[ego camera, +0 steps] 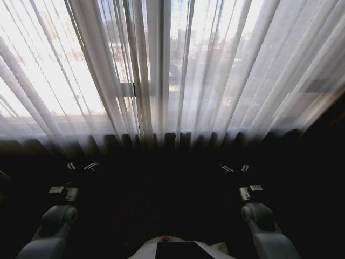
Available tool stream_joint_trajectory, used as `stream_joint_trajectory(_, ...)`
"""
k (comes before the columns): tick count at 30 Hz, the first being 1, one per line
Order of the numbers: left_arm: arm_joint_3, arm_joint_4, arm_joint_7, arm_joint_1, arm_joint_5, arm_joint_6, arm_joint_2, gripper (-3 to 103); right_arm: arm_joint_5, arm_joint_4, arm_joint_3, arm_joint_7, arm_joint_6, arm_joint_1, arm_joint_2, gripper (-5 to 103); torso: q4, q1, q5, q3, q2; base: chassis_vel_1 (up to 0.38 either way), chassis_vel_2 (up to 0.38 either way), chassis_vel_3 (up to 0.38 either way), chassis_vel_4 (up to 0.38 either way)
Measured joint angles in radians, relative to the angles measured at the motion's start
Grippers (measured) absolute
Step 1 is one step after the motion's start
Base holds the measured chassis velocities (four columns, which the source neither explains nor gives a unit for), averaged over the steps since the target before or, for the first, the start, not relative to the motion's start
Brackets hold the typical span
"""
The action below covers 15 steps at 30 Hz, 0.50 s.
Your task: Open the curtains by pulling them apart, changing their state from closed to fully open.
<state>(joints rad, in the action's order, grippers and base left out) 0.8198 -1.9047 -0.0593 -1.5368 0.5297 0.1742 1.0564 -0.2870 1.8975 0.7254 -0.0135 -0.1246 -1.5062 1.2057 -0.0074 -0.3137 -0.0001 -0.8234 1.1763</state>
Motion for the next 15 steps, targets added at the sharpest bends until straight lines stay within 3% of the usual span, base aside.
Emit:
stream_joint_trajectory(8,-0.012,0.000,-0.005,0.020,-0.003,0.001,0.011,100,0.005,-0.003,-0.008,0.003,0.002,-0.001,-0.008,100,-0.0001,0.000,0.0001,0.000,0.000,0.000,0.000,0.000,0.000)
stream_joint_trajectory(15,-0.065,0.000,0.015,0.033,-0.050,0.002,0.073,100,0.046,-0.002,-0.023,0.022,-0.007,-0.003,0.025,100,0.0000,0.000,0.0000,0.000,0.000,0.000,0.000,0.000,0.000)
